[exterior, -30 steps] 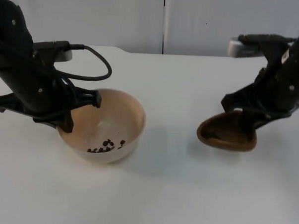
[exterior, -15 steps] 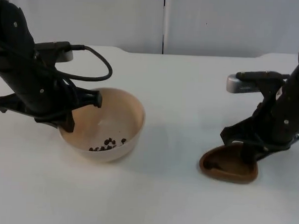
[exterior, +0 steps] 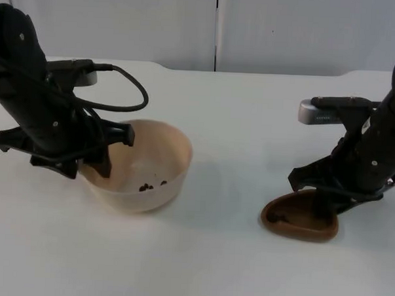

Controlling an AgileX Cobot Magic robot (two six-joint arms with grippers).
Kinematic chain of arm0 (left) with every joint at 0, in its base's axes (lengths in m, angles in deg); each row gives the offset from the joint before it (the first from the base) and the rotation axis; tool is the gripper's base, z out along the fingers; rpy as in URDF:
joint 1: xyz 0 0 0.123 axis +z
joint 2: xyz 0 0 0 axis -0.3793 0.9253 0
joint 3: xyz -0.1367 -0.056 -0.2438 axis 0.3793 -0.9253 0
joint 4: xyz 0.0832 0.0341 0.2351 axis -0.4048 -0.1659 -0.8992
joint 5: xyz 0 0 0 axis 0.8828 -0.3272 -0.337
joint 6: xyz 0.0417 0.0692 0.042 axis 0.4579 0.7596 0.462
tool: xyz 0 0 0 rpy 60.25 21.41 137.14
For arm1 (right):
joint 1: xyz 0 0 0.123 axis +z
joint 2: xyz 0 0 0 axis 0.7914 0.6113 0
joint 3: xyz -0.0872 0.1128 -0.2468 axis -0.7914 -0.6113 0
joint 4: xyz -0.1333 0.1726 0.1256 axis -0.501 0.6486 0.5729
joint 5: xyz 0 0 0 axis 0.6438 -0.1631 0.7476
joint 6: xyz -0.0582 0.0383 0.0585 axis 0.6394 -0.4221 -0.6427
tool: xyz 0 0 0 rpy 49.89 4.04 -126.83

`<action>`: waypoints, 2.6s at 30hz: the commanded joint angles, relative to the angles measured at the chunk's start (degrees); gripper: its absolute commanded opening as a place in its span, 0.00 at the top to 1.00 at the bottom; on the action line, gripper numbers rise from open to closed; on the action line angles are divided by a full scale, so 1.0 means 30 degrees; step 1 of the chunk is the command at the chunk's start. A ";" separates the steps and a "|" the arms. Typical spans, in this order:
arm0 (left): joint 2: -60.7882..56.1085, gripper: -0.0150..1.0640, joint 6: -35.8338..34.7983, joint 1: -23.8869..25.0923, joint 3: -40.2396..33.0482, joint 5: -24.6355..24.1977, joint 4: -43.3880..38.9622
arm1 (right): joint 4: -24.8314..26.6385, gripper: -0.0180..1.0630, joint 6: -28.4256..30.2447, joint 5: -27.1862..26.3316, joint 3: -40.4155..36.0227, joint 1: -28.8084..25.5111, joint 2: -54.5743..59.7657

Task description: Pick up the bowl with the left hand and pour the coffee beans from the cup into the bowl with the right hand.

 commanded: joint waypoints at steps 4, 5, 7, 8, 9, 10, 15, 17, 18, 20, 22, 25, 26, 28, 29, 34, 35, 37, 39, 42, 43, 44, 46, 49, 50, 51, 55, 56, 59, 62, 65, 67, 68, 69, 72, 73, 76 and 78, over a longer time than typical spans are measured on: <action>-0.0018 0.25 -0.0045 0.0058 0.0056 0.0098 0.0088 | 0.0888 0.41 0.0019 -0.0627 -0.0026 -0.0061 -0.0007; -0.0018 0.23 -0.0045 0.0058 0.0056 0.0057 0.0088 | 0.0938 0.34 0.0019 -0.0913 -0.0026 -0.0061 -0.0044; -0.0092 0.22 -0.0045 0.0058 0.0056 0.0061 0.0088 | 0.0938 0.30 0.0145 -0.1101 -0.0026 -0.0061 -0.0126; -0.0209 0.22 -0.0045 0.0058 0.0056 0.0036 0.0088 | 0.0938 0.29 0.0146 -0.1233 -0.0026 -0.0061 -0.0279; -0.0430 0.22 -0.0045 0.0058 0.0056 -0.0014 0.0088 | 0.0938 0.28 0.0178 -0.1274 0.0011 -0.0061 -0.0427; -0.0654 0.22 -0.0045 0.0058 0.0056 -0.0014 0.0088 | 0.0875 0.28 0.0291 -0.1274 0.0090 -0.0061 -0.0710; -0.2239 0.22 -0.0045 0.0058 0.0056 0.0045 0.0055 | 0.0875 0.28 0.0670 -0.1314 0.0094 -0.0061 -0.2461; -0.2735 0.22 -0.0045 0.0058 0.0056 0.0045 0.0021 | 0.0875 0.28 0.0670 -0.1314 0.0094 -0.0061 -0.3038; -0.3223 0.22 -0.0045 0.0058 0.0056 0.0045 0.0019 | 0.0875 0.28 0.0670 -0.1314 0.0094 -0.0061 -0.3823; -0.4399 0.22 -0.0045 0.0058 0.0056 0.0045 0.0019 | 0.0875 0.28 0.0670 -0.1197 0.0094 -0.0061 -0.5076; -0.4922 0.22 -0.0045 0.0058 0.0056 -0.0014 0.0019 | 0.0875 0.28 0.0670 -0.1005 0.0094 -0.0061 -0.5606; -0.6453 0.22 -0.0045 0.0058 0.0056 -0.0173 0.0019 | 0.0875 0.28 0.1027 -0.0393 0.0094 -0.0061 -0.7541; -0.6453 0.22 -0.0045 0.0058 0.0056 -0.0173 0.0019 | 0.0875 0.28 0.1027 -0.0393 0.0094 -0.0061 -0.7541; -0.7469 0.22 -0.0045 0.0058 0.0056 -0.0404 0.0019 | 0.0875 0.28 0.1295 -0.0026 0.0094 -0.0023 -0.8668; -0.8016 0.22 -0.0045 0.0058 0.0056 -0.0560 0.0019 | 0.0875 0.28 0.1308 0.0155 0.0094 0.0012 -0.9272; -0.9837 0.22 -0.0045 0.0058 0.0056 -0.1099 0.0076 | 0.0875 0.28 0.1875 0.0611 0.0094 0.0012 -1.1336; -1.0243 0.22 -0.0045 0.0058 0.0056 -0.1139 0.0076 | 0.0875 0.28 0.1963 0.0703 0.0094 0.0012 -1.1735; -1.0919 0.22 -0.0045 0.0058 0.0015 -0.1249 0.0076 | 0.0875 0.28 0.2215 0.0893 0.0094 0.0012 -1.2583; -1.1259 0.22 -0.0045 0.0058 0.0015 -0.1519 0.0076 | 0.0875 0.28 0.2358 0.0984 0.0094 0.0012 -1.2955; -1.2150 0.22 0.0121 0.0058 0.0015 -0.2163 0.0076 | 0.0875 0.28 0.2706 0.1278 0.0094 0.0012 -1.3856; -1.2483 0.22 0.0121 0.0058 -0.0023 -0.2361 0.0076 | 0.0875 0.28 0.2748 0.1552 0.0094 0.0012 -1.4109; -1.2483 0.22 0.0121 0.0058 -0.0023 -0.2361 0.0076 | 0.0875 0.28 0.2748 0.1552 0.0094 0.0012 -1.4109; -1.3099 0.22 0.0542 0.0058 -0.0023 -0.2782 0.0076 | 0.0875 0.28 0.2748 0.1928 0.0057 0.0012 -1.4686; -1.3940 0.22 0.0747 0.0058 -0.0048 -0.3504 -0.0006 | 0.0875 0.28 0.2748 0.1928 -0.0402 0.0012 -1.5461; -1.4325 0.22 0.0919 0.0058 -0.0048 -0.3780 -0.0017 | 0.0875 0.28 0.2748 0.1945 -0.0578 0.0012 -1.5806; -1.4717 0.22 0.1130 0.0058 -0.0048 -0.4078 -0.0017 | 0.0875 0.28 0.2748 0.2026 -0.0814 0.0012 -1.6167; -1.5818 0.22 0.1149 0.0058 -0.0048 -0.4586 -0.0017 | 0.0875 0.28 0.2748 0.2100 -0.1546 0.0012 -1.7214; -1.6234 0.22 0.1149 0.0058 -0.0048 -0.4674 -0.0017 | 0.0875 0.28 0.2748 0.2100 -0.1829 0.0012 -1.7622; -1.6962 0.22 0.1149 0.0058 -0.0048 -0.4901 -0.0017 | 0.0875 0.28 0.2748 0.2100 -0.2301 0.0012 -1.8350; -1.8078 0.22 0.1400 0.0058 -0.0048 -0.5620 -0.0017 | 0.0875 0.28 0.2748 0.2110 -0.2881 0.0012 -1.9464; -1.8793 0.22 0.1535 0.0058 -0.0048 -0.6173 -0.0017 | 0.0875 0.28 0.2748 0.2143 -0.3151 0.0012 -2.0257; -1.9598 0.22 0.1535 0.0058 -0.0048 -0.6641 -0.0017 | 0.0912 0.28 0.2748 0.2233 -0.3557 0.0012 -2.1225; -2.0238 0.22 0.1535 0.0058 -0.0048 -0.6924 -0.0017 | 0.0912 0.28 0.2748 0.2346 -0.3710 0.0012 -2.1621; -2.0238 0.22 0.1535 0.0058 -0.0048 -0.6924 -0.0017 | 0.0912 0.28 0.2748 0.2346 -0.3710 0.0012 -2.1621; -2.1551 0.22 0.1714 0.0058 -0.0048 -0.7236 -0.0059 | 0.0912 0.28 0.2748 0.3014 -0.3791 0.0012 -2.2687; -2.2020 0.22 0.1847 0.0058 -0.0048 -0.7438 -0.0059 | 0.0912 0.28 0.2748 0.3249 -0.3819 0.0012 -2.3013; -2.2816 0.22 0.2046 0.0058 -0.0048 -0.7700 -0.0059 | 0.0912 0.28 0.2748 0.3444 -0.3910 0.0012 -2.3716; -2.3675 0.22 0.2046 0.0058 -0.0048 -0.7779 -0.0024 | 0.0912 0.28 0.2748 0.3661 -0.4040 0.0012 -2.4381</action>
